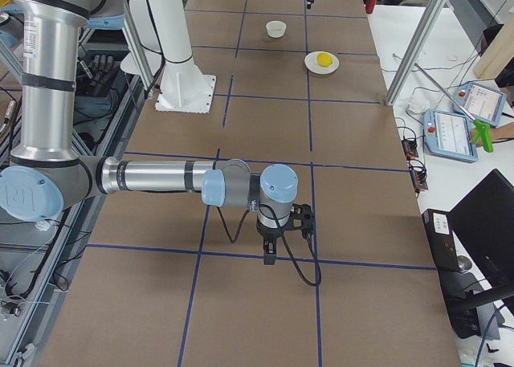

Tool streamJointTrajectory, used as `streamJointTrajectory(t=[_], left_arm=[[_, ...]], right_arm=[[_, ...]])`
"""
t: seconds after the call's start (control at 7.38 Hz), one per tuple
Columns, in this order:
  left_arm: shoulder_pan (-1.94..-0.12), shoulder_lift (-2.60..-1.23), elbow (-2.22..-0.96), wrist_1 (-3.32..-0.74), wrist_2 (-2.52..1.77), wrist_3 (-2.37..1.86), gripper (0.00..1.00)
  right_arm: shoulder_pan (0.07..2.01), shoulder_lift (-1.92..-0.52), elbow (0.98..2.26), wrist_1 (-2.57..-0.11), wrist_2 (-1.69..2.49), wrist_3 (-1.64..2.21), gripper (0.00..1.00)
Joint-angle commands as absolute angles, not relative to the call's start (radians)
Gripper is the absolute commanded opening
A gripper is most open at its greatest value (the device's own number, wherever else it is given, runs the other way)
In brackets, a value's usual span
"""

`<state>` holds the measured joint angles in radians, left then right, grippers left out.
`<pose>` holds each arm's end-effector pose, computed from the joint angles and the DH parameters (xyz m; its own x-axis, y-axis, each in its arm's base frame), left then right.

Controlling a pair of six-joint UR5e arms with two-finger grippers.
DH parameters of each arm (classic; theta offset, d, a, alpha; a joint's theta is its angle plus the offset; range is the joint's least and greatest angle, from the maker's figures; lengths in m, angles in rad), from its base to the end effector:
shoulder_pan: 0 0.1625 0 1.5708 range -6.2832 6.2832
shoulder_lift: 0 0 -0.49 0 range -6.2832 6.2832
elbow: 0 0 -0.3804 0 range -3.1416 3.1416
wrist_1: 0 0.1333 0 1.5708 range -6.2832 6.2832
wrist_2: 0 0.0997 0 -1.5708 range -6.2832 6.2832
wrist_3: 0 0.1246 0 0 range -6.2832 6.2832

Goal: Move lemon from plate to bowl
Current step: 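Move the left gripper over the yellow lemon on the white plate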

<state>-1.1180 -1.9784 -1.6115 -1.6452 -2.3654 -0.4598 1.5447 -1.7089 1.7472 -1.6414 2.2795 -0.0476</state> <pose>0.2519 -0.6192 0.4733 0.5931 0.2160 -0.7756 -0.1293 0.9764 0.1730 0.0415 -0.4105 0.7310 0.7574 -0.0463 0.6513 0.0622 0.9981 -0.0013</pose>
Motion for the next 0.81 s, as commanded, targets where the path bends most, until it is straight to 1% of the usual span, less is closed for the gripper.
streamJointTrajectory(t=[0.0, 0.14, 0.41, 0.68], left_arm=[[-1.054, -2.064, -1.55, -1.65, -2.315, -0.558, 1.0], [-1.036, -2.16, -1.454, -1.648, -2.31, -0.598, 1.0], [-0.993, -2.206, -1.392, -1.701, -2.247, -0.676, 1.0], [-0.968, -2.301, -1.219, -1.8, -2.197, -0.739, 1.0]], right_arm=[[1.545, -1.709, 1.747, -1.641, 2.279, -0.048, 1.0], [1.545, -1.709, 1.747, -1.641, 2.279, -0.048, 1.0], [1.545, -1.709, 1.747, -1.641, 2.279, -0.048, 1.0], [1.545, -1.709, 1.747, -1.641, 2.279, -0.048, 1.0]])
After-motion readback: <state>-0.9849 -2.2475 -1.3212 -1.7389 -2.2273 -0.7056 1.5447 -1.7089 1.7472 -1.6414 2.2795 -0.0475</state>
